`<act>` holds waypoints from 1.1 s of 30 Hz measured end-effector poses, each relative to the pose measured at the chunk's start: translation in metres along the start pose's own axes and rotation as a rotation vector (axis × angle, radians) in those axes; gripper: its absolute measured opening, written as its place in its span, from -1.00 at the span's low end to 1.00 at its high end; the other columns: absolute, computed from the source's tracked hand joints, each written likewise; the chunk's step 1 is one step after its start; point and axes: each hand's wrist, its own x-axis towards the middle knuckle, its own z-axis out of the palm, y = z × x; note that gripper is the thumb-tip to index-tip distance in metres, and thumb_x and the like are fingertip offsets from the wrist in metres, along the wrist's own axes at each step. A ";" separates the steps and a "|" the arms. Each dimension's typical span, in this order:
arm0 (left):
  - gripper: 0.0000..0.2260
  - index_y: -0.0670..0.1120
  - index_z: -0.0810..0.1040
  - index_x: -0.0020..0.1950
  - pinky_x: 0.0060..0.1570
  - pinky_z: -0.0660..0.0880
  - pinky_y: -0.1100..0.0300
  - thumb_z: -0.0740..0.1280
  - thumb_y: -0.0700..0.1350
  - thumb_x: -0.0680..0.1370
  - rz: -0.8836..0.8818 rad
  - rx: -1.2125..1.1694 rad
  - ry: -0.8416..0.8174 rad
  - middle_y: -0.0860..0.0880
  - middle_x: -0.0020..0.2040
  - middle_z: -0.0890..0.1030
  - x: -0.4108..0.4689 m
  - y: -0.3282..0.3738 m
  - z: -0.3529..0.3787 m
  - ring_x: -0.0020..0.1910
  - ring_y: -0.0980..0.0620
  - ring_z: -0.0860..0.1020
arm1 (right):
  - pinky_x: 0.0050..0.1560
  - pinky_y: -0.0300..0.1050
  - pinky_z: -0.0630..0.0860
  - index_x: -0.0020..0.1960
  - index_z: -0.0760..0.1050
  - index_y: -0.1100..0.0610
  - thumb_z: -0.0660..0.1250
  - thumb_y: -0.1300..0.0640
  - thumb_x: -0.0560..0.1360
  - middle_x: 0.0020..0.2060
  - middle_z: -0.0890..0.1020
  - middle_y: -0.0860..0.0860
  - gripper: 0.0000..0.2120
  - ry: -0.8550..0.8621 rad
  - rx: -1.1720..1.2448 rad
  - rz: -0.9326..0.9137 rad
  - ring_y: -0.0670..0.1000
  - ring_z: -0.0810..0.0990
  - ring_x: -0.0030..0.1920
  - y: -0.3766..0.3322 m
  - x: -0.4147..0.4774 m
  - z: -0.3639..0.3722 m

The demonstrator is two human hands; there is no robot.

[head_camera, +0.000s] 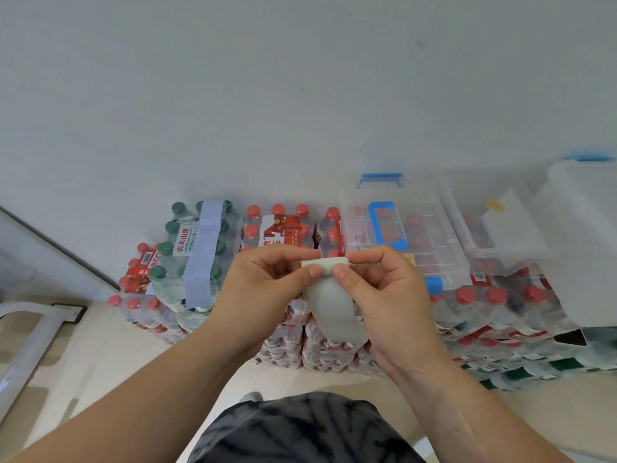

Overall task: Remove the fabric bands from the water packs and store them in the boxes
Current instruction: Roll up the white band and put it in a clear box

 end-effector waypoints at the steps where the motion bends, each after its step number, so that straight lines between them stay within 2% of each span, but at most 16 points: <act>1: -0.86 -0.05 0.74 -0.07 -0.07 0.66 -0.05 0.49 -0.26 0.44 0.007 -0.002 0.002 -0.13 -0.20 0.70 0.000 0.001 0.000 -0.15 -0.14 0.67 | -0.07 0.09 0.69 -0.07 0.61 0.00 0.51 0.16 0.46 -0.18 0.76 0.02 -0.88 -0.006 -0.002 0.006 0.06 0.75 -0.12 0.000 0.000 0.000; 4: -0.83 -0.07 0.73 -0.09 -0.07 0.65 0.10 0.49 -0.32 0.42 0.011 -0.022 0.004 -0.13 -0.15 0.73 0.002 0.001 0.001 -0.14 -0.04 0.67 | -0.03 0.18 0.69 -0.02 0.62 -0.08 0.49 0.00 0.43 -0.18 0.74 0.07 -0.86 -0.006 -0.020 -0.006 0.10 0.74 -0.11 -0.001 0.000 -0.001; 9: -0.80 -0.09 0.73 -0.07 -0.06 0.65 0.13 0.49 -0.34 0.40 -0.004 -0.036 -0.024 -0.12 -0.16 0.73 0.003 0.001 0.000 -0.14 -0.01 0.68 | 0.00 0.06 0.67 0.00 0.62 0.06 0.47 0.17 0.51 -0.17 0.75 0.04 -0.91 -0.028 -0.021 -0.014 0.06 0.73 -0.09 -0.001 0.005 -0.003; 12: -0.79 -0.07 0.71 0.01 -0.11 0.63 0.15 0.48 -0.18 0.39 -0.016 -0.036 -0.046 -0.09 -0.16 0.72 0.003 0.001 0.001 -0.13 -0.02 0.68 | 0.02 0.01 0.67 0.02 0.61 0.10 0.47 0.22 0.51 -0.15 0.76 0.05 -0.90 -0.026 0.001 -0.015 0.04 0.74 -0.08 0.000 0.005 -0.004; 15: -0.83 -0.05 0.73 0.00 -0.09 0.66 0.01 0.46 -0.12 0.42 -0.023 0.002 -0.047 -0.15 -0.10 0.72 0.004 0.000 0.002 -0.07 -0.15 0.68 | -0.02 0.08 0.68 -0.01 0.61 0.05 0.47 0.23 0.50 -0.14 0.76 0.06 -0.88 -0.044 0.010 -0.013 0.07 0.74 -0.09 0.000 0.004 -0.004; 18: -0.83 -0.06 0.74 -0.03 -0.07 0.67 0.05 0.47 -0.13 0.39 -0.007 0.004 -0.060 -0.15 -0.11 0.73 0.005 0.004 0.000 -0.08 -0.10 0.69 | -0.03 0.14 0.68 0.00 0.61 -0.01 0.48 0.20 0.50 -0.16 0.75 0.09 -0.85 -0.090 -0.022 -0.010 0.13 0.74 -0.10 -0.002 0.004 -0.008; 20: -0.81 -0.10 0.73 -0.03 -0.07 0.67 0.09 0.47 -0.16 0.37 0.005 -0.002 -0.080 -0.15 -0.12 0.73 0.005 0.006 -0.001 -0.11 -0.06 0.69 | -0.11 0.04 0.67 -0.01 0.62 -0.04 0.48 0.17 0.50 -0.20 0.73 0.14 -0.86 -0.119 -0.034 -0.023 0.15 0.72 -0.13 -0.004 0.005 -0.009; 22: -0.81 -0.12 0.73 -0.03 -0.05 0.66 0.10 0.48 -0.20 0.37 0.008 -0.004 -0.103 -0.14 -0.11 0.73 0.004 0.007 -0.001 -0.08 -0.06 0.69 | -0.18 -0.15 0.62 -0.03 0.64 -0.03 0.48 0.17 0.50 -0.23 0.72 0.13 -0.88 -0.136 -0.045 -0.046 0.08 0.70 -0.18 -0.005 0.006 -0.011; 24: -0.82 -0.11 0.73 -0.03 -0.05 0.65 0.12 0.49 -0.26 0.39 0.001 -0.006 -0.114 -0.11 -0.09 0.74 0.004 0.006 -0.001 -0.05 -0.07 0.69 | -0.16 -0.19 0.60 -0.02 0.65 0.00 0.47 0.20 0.49 -0.21 0.73 0.08 -0.88 -0.132 -0.043 -0.049 0.04 0.71 -0.16 -0.004 0.006 -0.011; 26: -0.83 -0.09 0.74 -0.02 -0.05 0.63 0.14 0.49 -0.22 0.41 -0.008 0.004 -0.113 -0.10 -0.08 0.74 0.003 0.006 -0.001 -0.04 -0.06 0.69 | -0.10 -0.13 0.63 -0.01 0.65 0.00 0.48 0.20 0.49 -0.19 0.75 0.04 -0.86 -0.114 -0.042 -0.043 0.03 0.72 -0.12 -0.002 0.006 -0.011; 29: -0.82 0.01 0.75 -0.02 -0.07 0.64 0.06 0.48 -0.12 0.39 -0.025 0.010 -0.111 -0.12 -0.11 0.74 0.003 0.007 0.000 -0.07 -0.12 0.70 | -0.04 0.01 0.66 0.00 0.65 -0.02 0.48 0.22 0.50 -0.17 0.75 0.04 -0.84 -0.086 -0.030 -0.024 0.05 0.73 -0.10 -0.001 0.005 -0.011; 31: -0.81 0.01 0.75 -0.01 -0.12 0.64 0.02 0.48 -0.12 0.39 -0.028 0.001 -0.109 -0.16 -0.13 0.73 0.002 0.007 0.001 -0.10 -0.17 0.69 | -0.03 0.14 0.68 0.01 0.65 -0.03 0.47 0.22 0.50 -0.15 0.75 0.05 -0.83 -0.088 -0.040 -0.011 0.08 0.73 -0.10 -0.001 0.004 -0.011; 33: -0.81 0.00 0.75 -0.02 -0.10 0.66 -0.08 0.49 -0.12 0.38 -0.014 0.015 -0.078 -0.18 -0.14 0.72 0.003 0.007 0.002 -0.10 -0.22 0.67 | -0.01 0.17 0.69 0.05 0.63 -0.05 0.47 0.20 0.51 -0.15 0.76 0.06 -0.81 -0.108 -0.047 0.007 0.08 0.74 -0.09 -0.004 0.004 -0.011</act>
